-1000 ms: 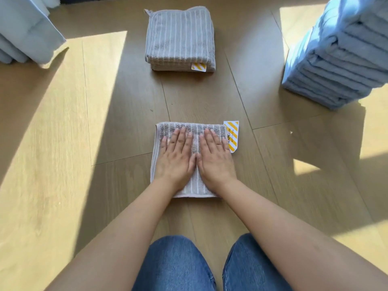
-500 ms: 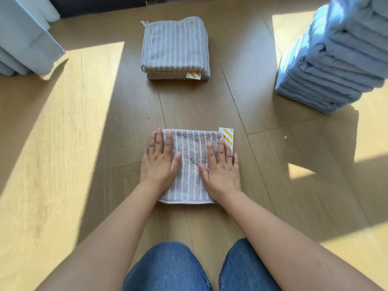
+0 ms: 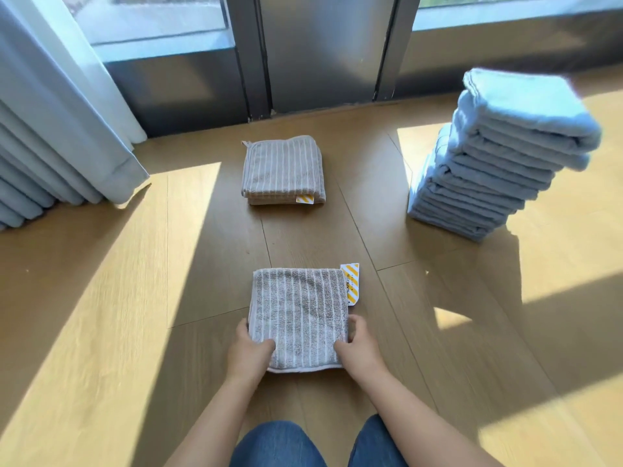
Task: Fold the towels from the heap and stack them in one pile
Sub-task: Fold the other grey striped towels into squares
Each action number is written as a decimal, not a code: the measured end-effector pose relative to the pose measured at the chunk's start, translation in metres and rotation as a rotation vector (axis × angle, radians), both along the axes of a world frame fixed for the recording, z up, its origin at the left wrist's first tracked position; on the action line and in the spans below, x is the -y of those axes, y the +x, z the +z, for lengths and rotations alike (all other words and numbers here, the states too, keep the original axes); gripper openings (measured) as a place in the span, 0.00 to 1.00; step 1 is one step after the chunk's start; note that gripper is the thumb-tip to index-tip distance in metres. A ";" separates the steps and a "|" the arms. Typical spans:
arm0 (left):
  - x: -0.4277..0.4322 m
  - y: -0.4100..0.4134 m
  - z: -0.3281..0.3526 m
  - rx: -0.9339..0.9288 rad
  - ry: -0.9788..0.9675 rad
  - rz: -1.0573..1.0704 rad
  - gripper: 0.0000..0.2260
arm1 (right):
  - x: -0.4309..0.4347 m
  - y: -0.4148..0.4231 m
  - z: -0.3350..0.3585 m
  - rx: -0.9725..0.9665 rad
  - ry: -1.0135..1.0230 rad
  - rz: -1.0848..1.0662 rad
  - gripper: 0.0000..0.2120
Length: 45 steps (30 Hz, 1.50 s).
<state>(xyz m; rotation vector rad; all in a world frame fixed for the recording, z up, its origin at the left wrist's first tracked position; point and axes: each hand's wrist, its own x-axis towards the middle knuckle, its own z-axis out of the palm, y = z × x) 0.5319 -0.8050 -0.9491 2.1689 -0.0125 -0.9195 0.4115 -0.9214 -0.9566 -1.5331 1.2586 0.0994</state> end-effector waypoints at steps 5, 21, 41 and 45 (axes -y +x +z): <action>-0.015 -0.001 -0.004 -0.010 0.154 0.066 0.16 | -0.002 -0.009 0.002 -0.049 0.040 0.065 0.23; -0.012 0.010 -0.008 -0.096 0.211 0.028 0.08 | 0.007 -0.009 -0.013 -0.118 0.038 0.247 0.29; -0.005 0.006 -0.002 0.067 0.095 0.101 0.16 | 0.006 -0.009 -0.010 -0.104 0.003 0.262 0.31; 0.002 0.010 0.002 0.106 0.102 0.074 0.15 | 0.006 -0.010 -0.011 -0.112 -0.009 0.277 0.30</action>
